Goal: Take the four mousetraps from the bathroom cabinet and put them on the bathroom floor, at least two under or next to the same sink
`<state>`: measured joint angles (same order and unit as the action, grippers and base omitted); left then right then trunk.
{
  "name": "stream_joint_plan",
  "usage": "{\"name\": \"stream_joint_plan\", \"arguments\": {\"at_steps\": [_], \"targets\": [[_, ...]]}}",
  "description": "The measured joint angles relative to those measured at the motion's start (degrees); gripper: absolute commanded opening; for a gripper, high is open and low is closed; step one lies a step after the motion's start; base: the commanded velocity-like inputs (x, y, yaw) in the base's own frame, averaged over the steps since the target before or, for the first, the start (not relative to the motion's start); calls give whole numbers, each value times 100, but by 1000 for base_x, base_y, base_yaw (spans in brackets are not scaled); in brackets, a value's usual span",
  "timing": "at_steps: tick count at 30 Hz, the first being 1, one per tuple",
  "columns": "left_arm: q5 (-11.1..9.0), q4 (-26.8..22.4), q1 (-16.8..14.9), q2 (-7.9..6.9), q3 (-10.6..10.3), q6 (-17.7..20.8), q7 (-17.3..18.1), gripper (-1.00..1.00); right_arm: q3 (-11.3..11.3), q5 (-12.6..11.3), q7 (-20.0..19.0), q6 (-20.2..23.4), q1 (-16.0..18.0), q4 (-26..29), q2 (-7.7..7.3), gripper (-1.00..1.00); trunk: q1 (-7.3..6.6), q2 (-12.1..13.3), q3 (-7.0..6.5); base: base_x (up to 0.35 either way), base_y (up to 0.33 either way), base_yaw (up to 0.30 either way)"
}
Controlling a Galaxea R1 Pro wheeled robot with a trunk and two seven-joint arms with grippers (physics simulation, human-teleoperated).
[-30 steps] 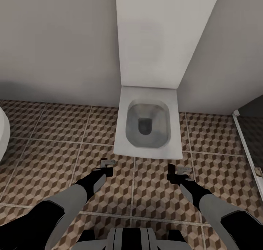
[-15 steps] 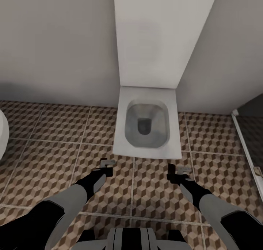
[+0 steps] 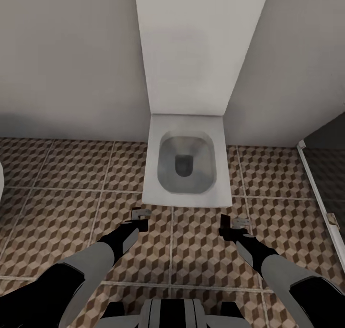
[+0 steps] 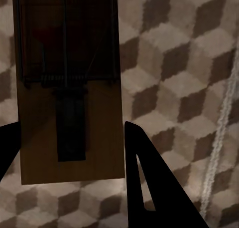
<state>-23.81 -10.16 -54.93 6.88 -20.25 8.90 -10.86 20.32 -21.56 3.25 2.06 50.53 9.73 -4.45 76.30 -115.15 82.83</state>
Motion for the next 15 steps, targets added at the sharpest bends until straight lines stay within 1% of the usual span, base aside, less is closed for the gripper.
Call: {"name": "stream_joint_plan", "arguments": {"at_steps": [15], "targets": [[7,-1,1,0,0,0,0,-100,4,23,35,3,1,-1,0,-100,0,0,0,0,0,-1]]}}
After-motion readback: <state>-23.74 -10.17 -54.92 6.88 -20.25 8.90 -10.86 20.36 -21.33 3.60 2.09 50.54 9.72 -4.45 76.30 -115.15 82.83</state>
